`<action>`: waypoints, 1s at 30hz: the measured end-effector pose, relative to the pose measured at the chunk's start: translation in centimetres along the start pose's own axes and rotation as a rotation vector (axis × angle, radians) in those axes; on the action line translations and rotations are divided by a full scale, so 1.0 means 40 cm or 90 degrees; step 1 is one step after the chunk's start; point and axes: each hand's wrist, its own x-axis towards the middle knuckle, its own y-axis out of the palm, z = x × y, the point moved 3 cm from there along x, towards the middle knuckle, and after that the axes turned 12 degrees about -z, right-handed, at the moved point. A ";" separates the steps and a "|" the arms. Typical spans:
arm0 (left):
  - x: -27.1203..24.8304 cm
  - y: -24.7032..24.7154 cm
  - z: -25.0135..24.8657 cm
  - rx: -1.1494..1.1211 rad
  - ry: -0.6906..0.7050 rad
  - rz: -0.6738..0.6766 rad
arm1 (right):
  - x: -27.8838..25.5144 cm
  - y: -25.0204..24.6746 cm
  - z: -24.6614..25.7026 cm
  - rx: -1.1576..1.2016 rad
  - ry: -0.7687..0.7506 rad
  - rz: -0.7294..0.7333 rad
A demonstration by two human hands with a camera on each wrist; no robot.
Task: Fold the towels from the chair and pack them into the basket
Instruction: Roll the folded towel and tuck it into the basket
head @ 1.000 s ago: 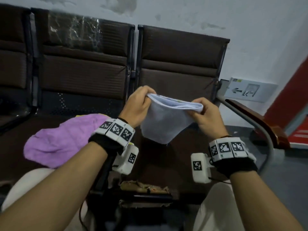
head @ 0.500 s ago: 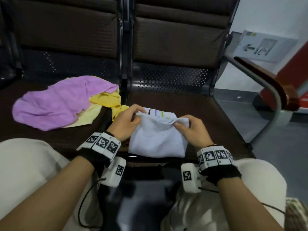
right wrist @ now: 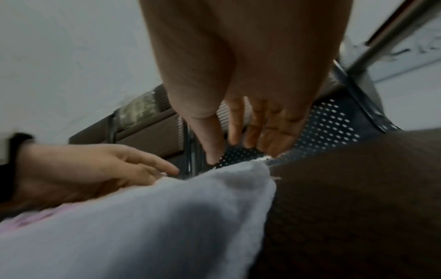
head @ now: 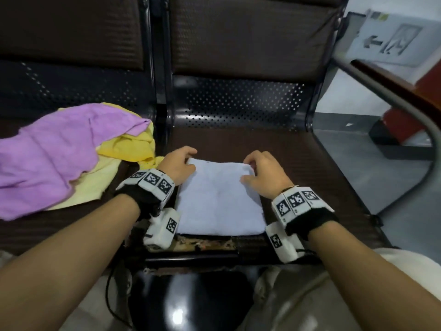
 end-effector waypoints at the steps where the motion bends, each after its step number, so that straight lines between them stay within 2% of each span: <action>1: -0.009 0.003 0.004 0.003 0.005 0.006 | -0.018 -0.005 0.012 -0.001 -0.058 0.021; 3: -0.039 -0.004 0.005 0.019 0.036 -0.025 | -0.063 -0.010 0.029 -0.023 -0.150 0.123; 5: -0.087 -0.017 -0.009 0.040 0.109 -0.072 | -0.114 -0.005 0.032 -0.080 -0.193 0.260; 7: -0.145 -0.019 -0.028 0.007 0.210 -0.034 | -0.153 0.004 0.023 -0.149 -0.206 0.333; 8: -0.175 -0.015 -0.036 -0.008 0.246 0.018 | -0.163 0.008 0.023 -0.175 -0.218 0.323; 10: -0.225 -0.007 -0.046 0.013 0.277 0.124 | -0.166 0.008 0.037 -0.183 -0.250 0.247; 13: -0.257 -0.009 -0.040 0.165 0.286 0.202 | -0.160 -0.019 0.058 -0.135 -0.241 0.160; 15: -0.269 -0.020 -0.043 0.248 0.301 0.183 | -0.165 -0.039 0.058 -0.065 -0.204 0.140; 19: -0.299 -0.044 -0.065 0.206 0.263 0.100 | -0.211 -0.058 0.041 -0.007 -0.183 0.112; 23: -0.332 -0.055 -0.079 0.166 0.234 0.112 | -0.270 -0.046 0.016 -0.053 -0.198 0.162; 26: -0.331 -0.069 -0.083 0.125 0.209 0.120 | -0.277 -0.055 0.012 -0.006 -0.176 0.116; 30: -0.303 -0.086 -0.087 0.069 0.175 0.106 | -0.238 -0.077 0.014 0.091 -0.102 0.089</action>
